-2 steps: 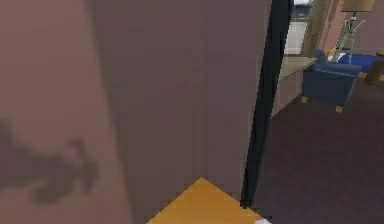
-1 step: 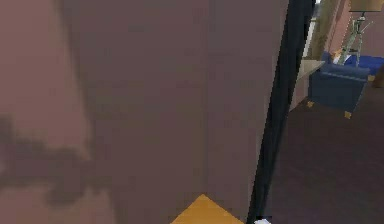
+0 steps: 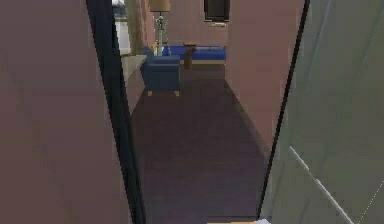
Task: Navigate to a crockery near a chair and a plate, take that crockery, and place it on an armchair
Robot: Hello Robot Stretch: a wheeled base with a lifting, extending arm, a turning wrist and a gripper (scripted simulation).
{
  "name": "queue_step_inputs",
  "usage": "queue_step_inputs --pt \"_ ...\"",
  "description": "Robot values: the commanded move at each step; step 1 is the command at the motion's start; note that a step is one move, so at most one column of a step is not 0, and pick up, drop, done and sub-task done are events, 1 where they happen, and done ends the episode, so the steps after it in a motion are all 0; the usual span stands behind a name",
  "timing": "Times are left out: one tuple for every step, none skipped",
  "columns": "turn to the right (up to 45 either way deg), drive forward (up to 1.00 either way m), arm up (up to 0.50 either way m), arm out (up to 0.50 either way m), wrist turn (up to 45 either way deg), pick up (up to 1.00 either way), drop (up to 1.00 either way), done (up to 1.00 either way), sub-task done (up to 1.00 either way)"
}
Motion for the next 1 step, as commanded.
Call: queue_step_inputs --pt "6.0 0.00 0.00 0.00 0.0 0.00 0.00 0.00 0.00"
